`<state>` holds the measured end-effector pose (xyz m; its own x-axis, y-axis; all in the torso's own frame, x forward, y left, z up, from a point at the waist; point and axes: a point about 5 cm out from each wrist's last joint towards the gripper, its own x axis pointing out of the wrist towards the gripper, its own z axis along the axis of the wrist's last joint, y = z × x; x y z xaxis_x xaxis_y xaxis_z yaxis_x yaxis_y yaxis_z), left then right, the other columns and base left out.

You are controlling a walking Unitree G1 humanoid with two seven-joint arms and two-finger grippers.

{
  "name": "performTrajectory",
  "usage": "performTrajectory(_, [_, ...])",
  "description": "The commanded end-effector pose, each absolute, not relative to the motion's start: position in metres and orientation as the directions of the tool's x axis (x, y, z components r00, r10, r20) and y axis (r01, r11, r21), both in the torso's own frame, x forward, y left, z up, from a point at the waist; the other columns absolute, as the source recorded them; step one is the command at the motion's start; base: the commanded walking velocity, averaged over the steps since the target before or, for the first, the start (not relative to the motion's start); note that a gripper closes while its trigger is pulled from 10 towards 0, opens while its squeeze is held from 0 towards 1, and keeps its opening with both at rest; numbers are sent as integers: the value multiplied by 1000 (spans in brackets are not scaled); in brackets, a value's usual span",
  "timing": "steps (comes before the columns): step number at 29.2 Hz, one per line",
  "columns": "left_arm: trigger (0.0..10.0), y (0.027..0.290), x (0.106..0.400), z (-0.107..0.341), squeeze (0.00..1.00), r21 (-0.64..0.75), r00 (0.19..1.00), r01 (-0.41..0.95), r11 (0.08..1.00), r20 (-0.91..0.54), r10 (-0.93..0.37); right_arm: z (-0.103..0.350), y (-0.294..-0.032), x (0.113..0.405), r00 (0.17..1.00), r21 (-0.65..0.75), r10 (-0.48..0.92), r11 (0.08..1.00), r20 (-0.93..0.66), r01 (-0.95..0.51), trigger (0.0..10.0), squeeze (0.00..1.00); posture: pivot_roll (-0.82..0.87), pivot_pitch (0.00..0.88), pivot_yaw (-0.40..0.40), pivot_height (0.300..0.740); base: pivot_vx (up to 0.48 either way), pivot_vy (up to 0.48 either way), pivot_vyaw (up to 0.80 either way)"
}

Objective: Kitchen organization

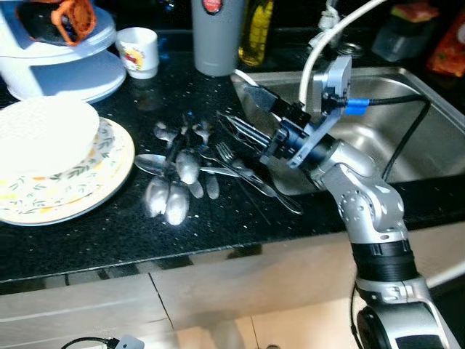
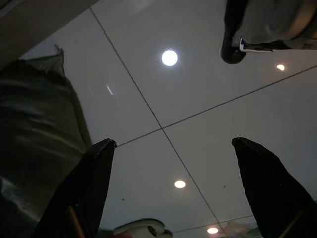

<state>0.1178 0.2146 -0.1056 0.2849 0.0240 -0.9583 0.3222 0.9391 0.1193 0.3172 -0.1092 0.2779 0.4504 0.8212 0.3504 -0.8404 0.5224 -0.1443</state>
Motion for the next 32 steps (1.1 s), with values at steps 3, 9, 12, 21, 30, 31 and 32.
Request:
performTrajectory(3, [10000, 218, 112, -107, 0, 110, 274, 298, 948, -961, 26, 274, -110, 313, 440, -152, 840, 503, 317, -851, 10000, 0, 26, 85, -33, 740, 0, 0, 788])
performTrajectory(9, [10000, 217, 111, -107, 0, 107, 270, 304, 947, -963, 22, 272, -115, 314, 464, -141, 829, 524, 313, -840, 10000, 0, 23, 80, -35, 740, 0, 0, 776])
performTrajectory(12, [10000, 216, 111, -107, 0, 100, 266, 304, 947, -964, 17, 271, -115, 314, 466, -143, 831, 523, 305, -840, 10000, 0, 22, 78, -36, 740, 0, 0, 229])
performTrajectory(21, [10000, 214, 108, -109, 0, 92, 258, 294, 951, -966, 14, 272, -130, 314, 488, -175, 837, 534, 247, -827, 10000, 0, 24, 71, -45, 740, 0, -297, 0])
performTrajectory(30, [10000, 213, 104, -110, 0, 89, 249, 298, 951, -968, 13, 266, -152, 310, 516, -230, 853, 519, 76, -823, 10000, 0, 22, 78, -47, 740, 0, 0, 0])
performTrajectory(31, [10000, 213, 104, -110, 0, 89, 249, 298, 951, -968, 13, 266, -152, 310, 516, -230, 853, 519, 76, -823, 10000, 0, 22, 78, -47, 740, 0, 0, 0])
performTrajectory(32, [10000, 213, 103, -110, 0, 87, 247, 298, 951, -969, 12, 265, -158, 311, 537, -238, 842, 532, 47, -813, 10000, 0, 22, 79, -48, 740, 0, 0, 0])
